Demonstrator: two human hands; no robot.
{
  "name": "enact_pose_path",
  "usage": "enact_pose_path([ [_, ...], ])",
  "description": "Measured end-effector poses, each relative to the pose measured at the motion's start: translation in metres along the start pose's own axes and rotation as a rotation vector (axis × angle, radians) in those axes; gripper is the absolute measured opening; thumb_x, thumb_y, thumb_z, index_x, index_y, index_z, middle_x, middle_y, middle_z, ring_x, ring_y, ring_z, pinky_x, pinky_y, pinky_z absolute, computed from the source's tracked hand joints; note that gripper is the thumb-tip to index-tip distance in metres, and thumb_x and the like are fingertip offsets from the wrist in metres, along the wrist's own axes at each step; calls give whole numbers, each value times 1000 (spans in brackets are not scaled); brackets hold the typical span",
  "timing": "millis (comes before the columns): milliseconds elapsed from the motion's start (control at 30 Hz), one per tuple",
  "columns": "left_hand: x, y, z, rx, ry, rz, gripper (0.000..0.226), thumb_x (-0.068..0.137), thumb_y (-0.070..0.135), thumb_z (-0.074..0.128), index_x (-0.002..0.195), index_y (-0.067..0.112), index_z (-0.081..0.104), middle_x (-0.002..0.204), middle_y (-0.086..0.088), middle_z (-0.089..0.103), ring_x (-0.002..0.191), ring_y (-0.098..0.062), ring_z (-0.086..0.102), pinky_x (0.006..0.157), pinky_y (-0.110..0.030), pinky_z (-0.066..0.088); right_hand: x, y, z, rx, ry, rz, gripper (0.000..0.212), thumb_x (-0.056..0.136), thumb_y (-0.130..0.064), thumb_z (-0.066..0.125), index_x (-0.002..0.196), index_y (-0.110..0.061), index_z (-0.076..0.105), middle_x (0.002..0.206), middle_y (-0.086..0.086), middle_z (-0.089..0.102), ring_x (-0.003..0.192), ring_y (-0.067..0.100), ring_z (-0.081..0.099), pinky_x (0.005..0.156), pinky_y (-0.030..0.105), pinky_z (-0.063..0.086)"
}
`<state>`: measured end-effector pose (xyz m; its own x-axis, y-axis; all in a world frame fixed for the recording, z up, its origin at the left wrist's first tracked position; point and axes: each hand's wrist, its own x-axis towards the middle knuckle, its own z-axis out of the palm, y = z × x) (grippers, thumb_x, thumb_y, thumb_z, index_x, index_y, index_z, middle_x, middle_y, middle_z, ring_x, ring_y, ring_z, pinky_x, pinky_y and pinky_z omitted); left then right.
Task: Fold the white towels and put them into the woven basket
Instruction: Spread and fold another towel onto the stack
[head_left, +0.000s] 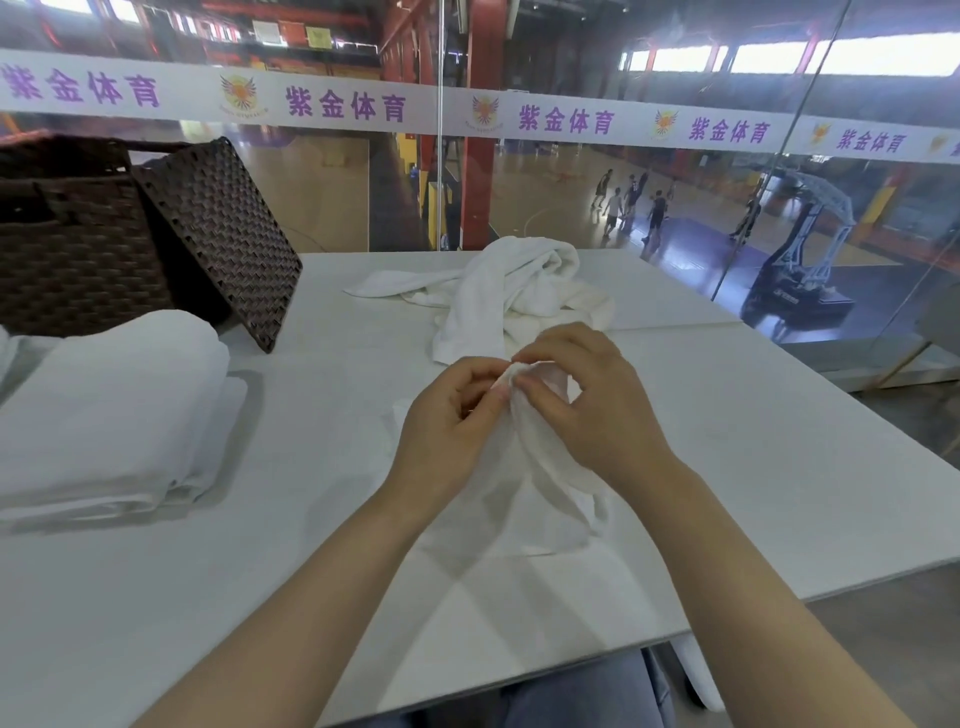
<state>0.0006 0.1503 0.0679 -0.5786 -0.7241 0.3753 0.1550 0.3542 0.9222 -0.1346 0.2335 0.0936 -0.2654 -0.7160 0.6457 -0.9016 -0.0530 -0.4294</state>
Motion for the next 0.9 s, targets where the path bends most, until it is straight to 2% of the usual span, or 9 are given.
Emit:
enact_pose_path([
  [133,8,-13,-22,401,-161,-122,21,91,29,62,109,37,55,98,15,67,88,-3,63,73,-24,49,27,10,-4,-37,-11,72,5,91,-23,62,95,-24,63,98,-15,61,89,3,48,77,7,31],
  [233,6,-26,-49,639,-291,-161,9,90,28,61,84,27,55,76,14,58,70,-7,54,63,-27,39,55,28,-11,-38,32,169,6,93,-22,60,98,-21,63,95,-13,61,84,4,48,69,11,30],
  [333,0,-35,-70,540,-338,-248,15,90,25,66,78,27,57,66,22,56,60,2,49,60,-22,35,84,49,-16,-69,37,233,12,94,-23,58,102,-17,65,96,-9,61,88,7,50,69,11,32],
  [433,0,-29,-83,373,-360,-298,6,88,22,69,89,23,63,83,16,65,78,-1,61,73,-21,45,107,58,-11,-130,6,217,17,94,-24,54,104,-15,66,101,-2,65,88,11,51,74,23,36],
  [567,11,-13,-99,161,-478,-353,17,85,19,70,100,14,64,105,-1,70,100,-15,65,89,-27,49,132,58,-13,-173,33,252,19,95,-25,51,106,-14,62,96,-2,60,83,14,50,70,26,36],
  [667,31,-2,-110,270,-407,-346,21,82,23,73,94,9,66,96,-5,68,88,-15,62,82,-30,45,144,57,-22,-219,40,269,19,97,-25,50,107,-13,61,97,-2,59,86,15,49,71,26,35],
  [733,53,10,-118,496,-330,-299,17,86,22,73,93,9,65,90,-4,67,79,-13,61,71,-21,45,151,54,-30,-228,47,273,18,97,-25,50,106,-13,60,98,-1,60,87,17,49,72,26,35],
  [833,89,35,-130,894,-140,-146,16,88,23,70,91,10,61,84,-4,65,70,-15,61,59,-27,47,160,45,-46,-224,83,288,17,97,-24,48,106,-14,59,97,-1,58,86,19,50,71,27,34],
  [900,108,48,-138,1040,0,-55,13,89,19,64,87,12,53,77,-2,58,66,-17,53,55,-30,38,167,36,-56,-202,120,282,17,97,-22,47,106,-15,58,97,-3,57,87,19,52,66,27,35],
])
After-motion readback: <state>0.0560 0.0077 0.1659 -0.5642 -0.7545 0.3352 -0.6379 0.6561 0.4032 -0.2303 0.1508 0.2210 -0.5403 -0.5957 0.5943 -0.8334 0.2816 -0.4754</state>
